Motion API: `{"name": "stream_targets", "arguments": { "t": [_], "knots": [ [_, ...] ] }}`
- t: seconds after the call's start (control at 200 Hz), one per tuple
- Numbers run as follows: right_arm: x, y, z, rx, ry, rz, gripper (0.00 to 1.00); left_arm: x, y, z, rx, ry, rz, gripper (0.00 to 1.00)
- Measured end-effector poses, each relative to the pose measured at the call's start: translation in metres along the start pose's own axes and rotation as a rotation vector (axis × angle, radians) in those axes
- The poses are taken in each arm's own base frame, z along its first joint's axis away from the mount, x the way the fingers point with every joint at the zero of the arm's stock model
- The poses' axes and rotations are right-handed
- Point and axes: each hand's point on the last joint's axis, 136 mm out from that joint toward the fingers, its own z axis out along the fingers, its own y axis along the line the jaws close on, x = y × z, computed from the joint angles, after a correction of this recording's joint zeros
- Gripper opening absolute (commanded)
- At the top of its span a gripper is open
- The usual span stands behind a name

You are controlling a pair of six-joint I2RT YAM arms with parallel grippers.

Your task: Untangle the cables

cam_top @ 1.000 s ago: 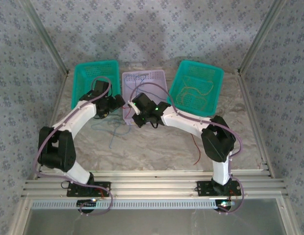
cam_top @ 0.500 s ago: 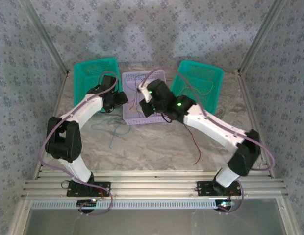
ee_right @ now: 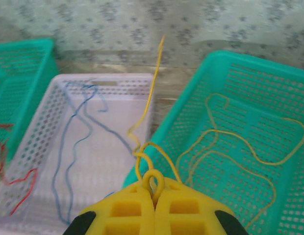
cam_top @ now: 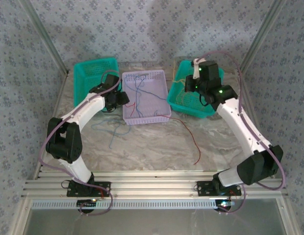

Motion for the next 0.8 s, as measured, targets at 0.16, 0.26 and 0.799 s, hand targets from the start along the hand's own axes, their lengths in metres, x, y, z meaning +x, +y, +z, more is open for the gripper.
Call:
{"name": "stream_targets", "arguments": {
  "t": [0.16,0.26,0.799],
  "knots": [
    [0.014,-0.044,0.038,0.094,0.059,0.085,0.00,-0.005,-0.021,-0.014,0.014,-0.040,0.050,0.78],
    [0.030,-0.072,0.062,0.164,0.107,0.131,0.00,-0.005,-0.029,-0.020,0.017,-0.047,0.071,0.78],
    [0.041,-0.145,0.081,0.283,0.093,0.345,0.24,0.008,-0.040,0.009,-0.078,0.002,0.158,0.74]
  ]
}}
